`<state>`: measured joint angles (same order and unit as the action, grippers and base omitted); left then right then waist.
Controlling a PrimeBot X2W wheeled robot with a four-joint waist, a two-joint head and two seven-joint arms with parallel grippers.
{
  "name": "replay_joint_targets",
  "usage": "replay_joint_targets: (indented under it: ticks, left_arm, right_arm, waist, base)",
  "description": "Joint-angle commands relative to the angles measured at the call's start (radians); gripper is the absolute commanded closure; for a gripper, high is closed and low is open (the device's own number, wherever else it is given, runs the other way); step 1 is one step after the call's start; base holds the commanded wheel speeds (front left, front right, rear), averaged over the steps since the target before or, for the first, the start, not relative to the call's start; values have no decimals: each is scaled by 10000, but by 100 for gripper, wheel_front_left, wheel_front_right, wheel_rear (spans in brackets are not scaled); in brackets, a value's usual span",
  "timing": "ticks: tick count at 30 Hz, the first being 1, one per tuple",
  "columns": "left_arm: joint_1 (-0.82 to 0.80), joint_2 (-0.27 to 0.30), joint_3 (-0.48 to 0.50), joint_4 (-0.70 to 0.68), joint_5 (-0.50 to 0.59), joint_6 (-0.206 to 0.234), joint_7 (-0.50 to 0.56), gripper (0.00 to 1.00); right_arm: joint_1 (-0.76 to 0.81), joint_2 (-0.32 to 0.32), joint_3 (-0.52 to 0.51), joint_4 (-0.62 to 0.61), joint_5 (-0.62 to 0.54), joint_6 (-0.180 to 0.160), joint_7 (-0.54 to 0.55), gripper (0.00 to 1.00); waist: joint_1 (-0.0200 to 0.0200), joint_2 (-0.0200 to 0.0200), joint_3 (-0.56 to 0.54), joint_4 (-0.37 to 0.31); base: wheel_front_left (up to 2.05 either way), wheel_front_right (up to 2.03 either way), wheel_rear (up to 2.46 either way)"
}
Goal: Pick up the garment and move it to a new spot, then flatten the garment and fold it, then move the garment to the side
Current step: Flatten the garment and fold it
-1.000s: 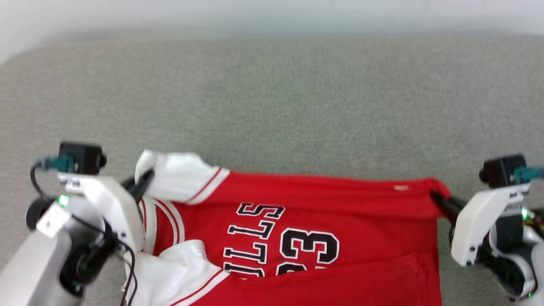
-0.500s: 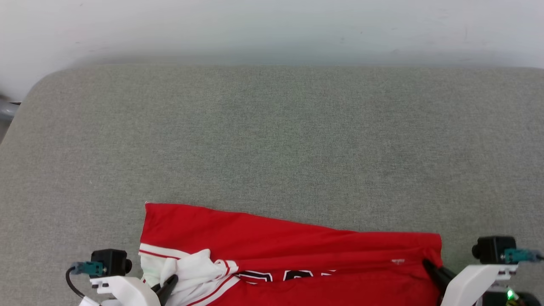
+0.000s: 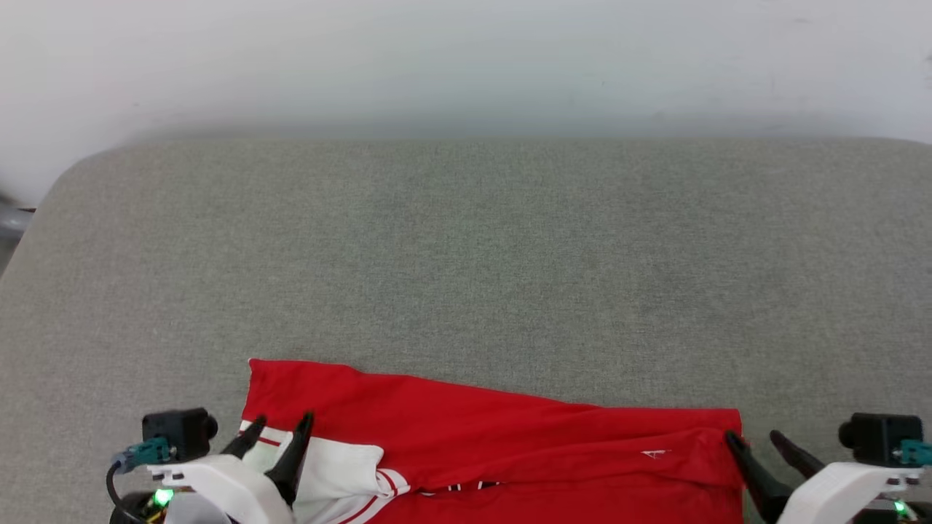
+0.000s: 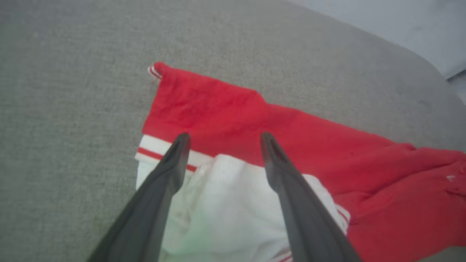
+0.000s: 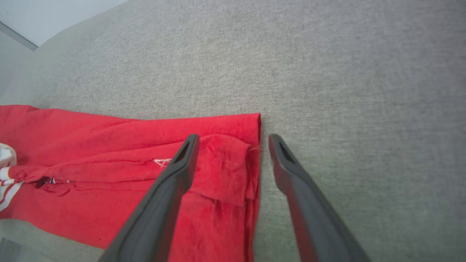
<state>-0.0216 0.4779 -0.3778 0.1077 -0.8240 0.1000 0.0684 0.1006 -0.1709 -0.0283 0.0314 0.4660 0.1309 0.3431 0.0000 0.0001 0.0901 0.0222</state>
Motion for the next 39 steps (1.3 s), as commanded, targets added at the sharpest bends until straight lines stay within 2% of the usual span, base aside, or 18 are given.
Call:
replay_joint_targets:
  ticks: [1, 8, 13, 18, 26, 36, 37, 39]
  left_arm:
    - [-122, -9, 20, -195, 239, 70, -295, 0]
    - [-318, -302, 377, -717, 1235, 547, -2321, 0]
    - [-475, -456, 525, -900, 1994, 757, -3125, 0]
    - [-571, -813, 972, -1427, 3169, 894, -3338, 0]
    - [-217, -1571, 1851, -2003, 4539, 442, -3341, 0]
    - [-207, -2260, 2274, -1775, 5188, -282, -3342, 0]
    - [-242, -2308, 2318, -1735, 5227, -342, -3342, 0]
    - [-299, -2399, 2391, -1616, 5324, -480, -3342, 0]
  right_arm:
    - [231, -131, -120, -248, -1, -5, 267, 0]
    - [574, -397, -936, -1285, -56, -5, 2123, 0]
    - [764, -336, -1175, -1585, -120, -5, 2953, 0]
    - [848, -159, -1084, -1495, -16, -5, 3433, 0]
    - [336, 17, -815, -708, 105, -5, 3321, 0]
    - [-106, 274, 122, 880, 630, -3, 3623, 0]
    - [-129, 346, 226, 988, 718, -2, 3699, 40]
    - [-190, 372, 351, 1061, 776, 11, 3689, 100]
  waist:
    - [0, -1, -94, -19]
    - [0, -1, -210, 23]
    - [0, -1, -159, 179]
    - [0, -1, 23, 446]
    - [0, -1, 509, 798]
    - [0, -1, 1021, 913]
    - [0, -1, 1042, 916]
    - [0, -1, 1063, 926]
  base:
    - [0, 0, 0]
    - [0, 0, 0]
    - [0, 0, 0]
    - [0, 0, 0]
    - [0, 0, 0]
    - [0, 0, 0]
    - [0, 0, 0]
    - [0, 0, 0]
